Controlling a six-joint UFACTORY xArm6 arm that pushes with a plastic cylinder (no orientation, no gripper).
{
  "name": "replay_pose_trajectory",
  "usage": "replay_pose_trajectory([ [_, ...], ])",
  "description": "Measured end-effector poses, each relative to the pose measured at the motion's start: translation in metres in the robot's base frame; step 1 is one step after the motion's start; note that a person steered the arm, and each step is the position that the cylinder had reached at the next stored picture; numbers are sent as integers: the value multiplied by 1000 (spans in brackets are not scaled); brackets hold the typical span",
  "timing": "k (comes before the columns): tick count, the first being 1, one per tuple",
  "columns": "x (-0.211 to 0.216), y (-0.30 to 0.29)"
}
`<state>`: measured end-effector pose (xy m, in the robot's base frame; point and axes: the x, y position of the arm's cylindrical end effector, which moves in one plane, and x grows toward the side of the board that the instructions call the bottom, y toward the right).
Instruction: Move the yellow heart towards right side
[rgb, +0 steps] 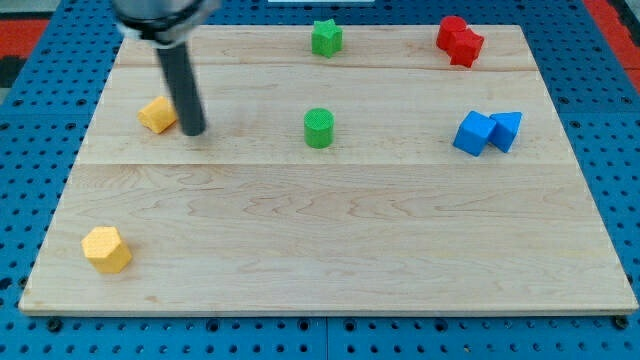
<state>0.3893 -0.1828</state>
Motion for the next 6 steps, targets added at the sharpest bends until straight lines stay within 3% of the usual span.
replay_pose_trajectory([
  [1,0,-57],
  [2,-22,-77],
  [3,-26,-77],
  [4,6,-77],
  [5,6,-56],
  [6,-25,-46],
])
